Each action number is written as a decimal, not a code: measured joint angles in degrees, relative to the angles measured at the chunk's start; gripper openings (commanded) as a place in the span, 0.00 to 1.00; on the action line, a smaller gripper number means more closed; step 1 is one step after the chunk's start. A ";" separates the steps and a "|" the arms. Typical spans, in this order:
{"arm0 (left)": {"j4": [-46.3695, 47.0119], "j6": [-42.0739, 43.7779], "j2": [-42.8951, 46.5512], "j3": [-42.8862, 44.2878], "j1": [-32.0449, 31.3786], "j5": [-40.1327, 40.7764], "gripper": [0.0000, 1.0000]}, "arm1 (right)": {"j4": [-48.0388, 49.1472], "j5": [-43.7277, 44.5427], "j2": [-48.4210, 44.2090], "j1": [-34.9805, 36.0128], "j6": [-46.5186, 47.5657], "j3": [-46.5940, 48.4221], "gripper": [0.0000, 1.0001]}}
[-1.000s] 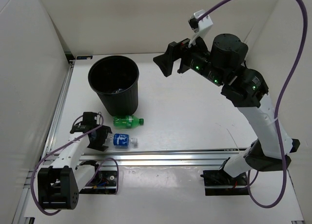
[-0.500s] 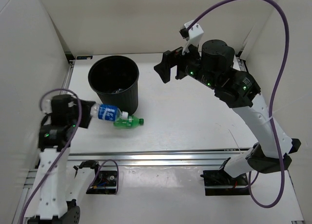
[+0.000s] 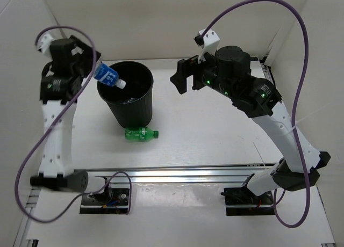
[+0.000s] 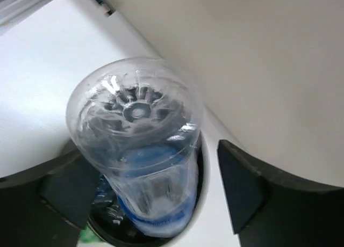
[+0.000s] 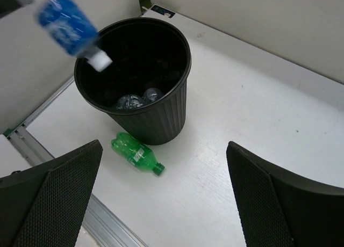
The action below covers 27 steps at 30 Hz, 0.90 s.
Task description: Put the plastic bottles in the bin
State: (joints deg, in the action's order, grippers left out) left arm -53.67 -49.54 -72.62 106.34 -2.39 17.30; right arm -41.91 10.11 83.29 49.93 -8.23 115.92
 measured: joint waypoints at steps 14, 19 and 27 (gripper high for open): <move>9.40 10.10 38.84 -33.94 -6.21 -10.47 1.00 | -0.46 2.16 -5.79 -3.82 -0.72 -7.58 1.00; 11.85 0.96 51.82 -55.01 -6.25 -16.61 1.00 | -0.44 1.40 -6.05 -4.94 -1.75 -7.74 1.00; 16.37 -33.11 54.25 -87.49 -6.25 -17.07 1.00 | -0.52 -1.09 -4.37 -4.94 -3.56 -7.72 1.00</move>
State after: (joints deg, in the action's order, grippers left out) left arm -37.30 -82.65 -18.37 18.85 -8.64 0.23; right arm -42.44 9.02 78.91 44.99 -11.79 108.20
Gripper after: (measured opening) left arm 1.000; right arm 0.998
